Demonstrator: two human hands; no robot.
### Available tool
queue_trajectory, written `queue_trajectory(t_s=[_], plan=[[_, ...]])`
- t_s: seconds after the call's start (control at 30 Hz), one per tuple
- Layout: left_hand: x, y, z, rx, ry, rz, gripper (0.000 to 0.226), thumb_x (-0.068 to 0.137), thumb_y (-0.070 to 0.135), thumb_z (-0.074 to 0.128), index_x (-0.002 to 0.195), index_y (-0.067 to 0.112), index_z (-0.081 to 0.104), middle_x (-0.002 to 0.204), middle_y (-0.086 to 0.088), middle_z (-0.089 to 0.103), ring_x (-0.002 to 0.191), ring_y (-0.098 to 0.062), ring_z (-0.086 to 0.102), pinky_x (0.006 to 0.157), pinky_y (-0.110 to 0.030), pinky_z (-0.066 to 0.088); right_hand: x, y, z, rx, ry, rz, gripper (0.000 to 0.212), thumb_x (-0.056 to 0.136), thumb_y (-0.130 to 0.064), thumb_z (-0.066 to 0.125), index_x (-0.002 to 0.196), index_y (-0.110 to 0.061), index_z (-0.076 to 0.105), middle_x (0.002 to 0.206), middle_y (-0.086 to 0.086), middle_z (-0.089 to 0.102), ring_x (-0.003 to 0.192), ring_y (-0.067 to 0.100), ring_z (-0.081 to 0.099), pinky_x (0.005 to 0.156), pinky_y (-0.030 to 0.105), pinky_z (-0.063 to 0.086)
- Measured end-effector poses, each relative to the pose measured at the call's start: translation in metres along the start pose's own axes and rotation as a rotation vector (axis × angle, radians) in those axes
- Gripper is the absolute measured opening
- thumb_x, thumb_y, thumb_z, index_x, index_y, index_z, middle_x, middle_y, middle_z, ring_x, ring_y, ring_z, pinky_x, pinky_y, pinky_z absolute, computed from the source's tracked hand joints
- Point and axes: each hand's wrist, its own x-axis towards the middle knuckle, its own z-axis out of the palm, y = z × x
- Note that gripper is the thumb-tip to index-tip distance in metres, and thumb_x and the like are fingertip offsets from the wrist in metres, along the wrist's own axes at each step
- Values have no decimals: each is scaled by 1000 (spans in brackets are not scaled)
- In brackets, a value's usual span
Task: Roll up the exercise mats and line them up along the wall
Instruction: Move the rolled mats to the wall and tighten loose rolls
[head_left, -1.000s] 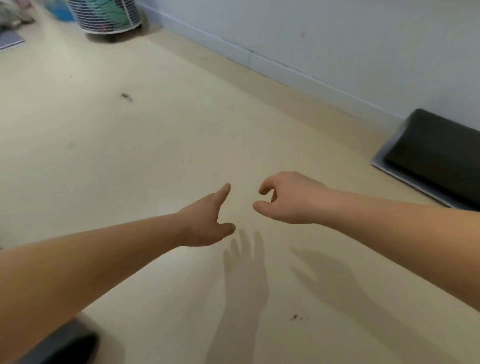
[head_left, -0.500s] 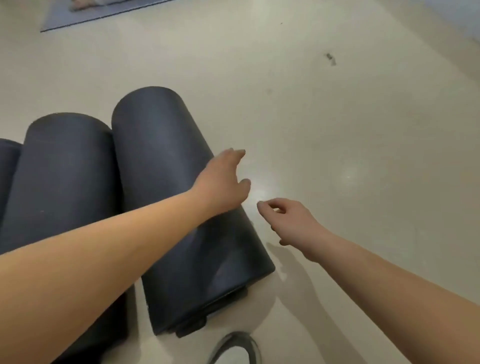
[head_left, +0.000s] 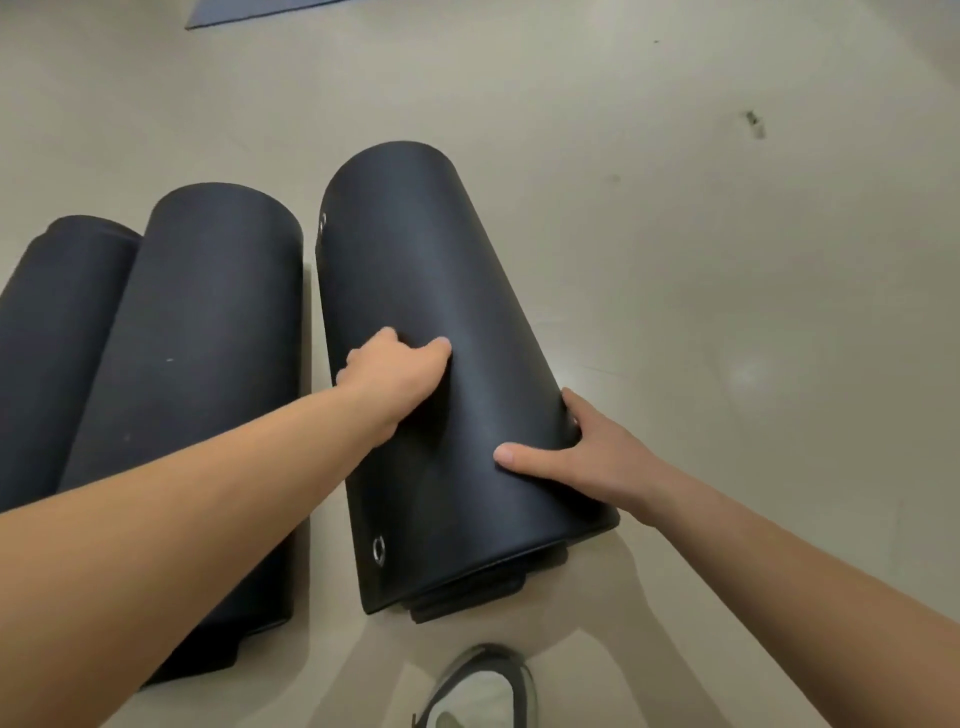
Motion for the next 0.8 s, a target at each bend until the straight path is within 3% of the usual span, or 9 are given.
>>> queue_trajectory(t_s=[0.07,0.1,0.2,0.33,0.43,0.57,0.63,0.73,0.8], plan=[[2,-2,-9,-45,-9,97,70,92,47,74,153,25,47,144,1,58,125,-27,58,108,-45,52,-3,3,-15,110,-2,59,92,57,-70,91,138,-48,52,124,-21,66,106,-1,68,90,25,55],[1,-8,-14,-63,-7,113,77,90,47,80,154,23,46,145,0,57,127,-26,57,108,-44,52,-4,6,-21,131,-1,90,98,59,-69,91,144,-47,48,127,-18,64,108,2,67,89,25,53],[-3,-34,-21,-198,-42,-104,110,59,73,90,145,17,50,141,0,58,125,-27,57,109,-48,49,-3,18,-30,38,51,141,129,52,-75,91,160,-43,30,147,-7,48,129,15,56,106,35,47],[-6,-39,-17,-315,-194,-231,100,63,71,87,139,15,55,127,-4,62,113,-30,60,98,-55,52,-4,6,-26,-13,55,40,117,55,-71,92,155,-49,36,139,-15,50,126,12,58,110,38,49],[-3,-40,-24,-368,-234,-195,87,75,69,81,141,21,51,143,-5,55,134,-35,52,112,-61,44,-7,-7,-25,-13,58,-37,107,59,-63,94,150,-51,39,126,-28,51,118,5,61,99,26,52],[-3,-56,-16,-500,-269,-201,55,94,39,77,142,31,52,157,-7,47,143,-41,44,114,-66,40,-3,-6,-29,-33,47,-29,127,50,-70,95,156,-49,30,141,-26,49,124,1,56,103,28,49],[-6,-59,-8,-582,-270,-212,61,87,28,85,139,33,54,143,-7,59,127,-35,60,106,-61,49,-4,-2,-40,16,39,4,111,57,-64,94,150,-51,35,130,-28,51,115,-3,57,92,23,47],[-11,-50,8,-653,-243,-233,82,69,37,96,138,20,56,125,-3,71,111,-23,68,89,-41,55,-8,10,-60,-33,100,63,124,52,-69,95,157,-52,31,149,-12,45,129,11,56,107,35,47],[-15,-37,17,-630,-251,-218,66,68,41,96,121,14,67,112,1,76,99,-16,70,76,-31,53,-10,13,-70,-81,169,42,115,58,-65,94,155,-51,36,152,-10,44,130,14,55,110,40,47]])
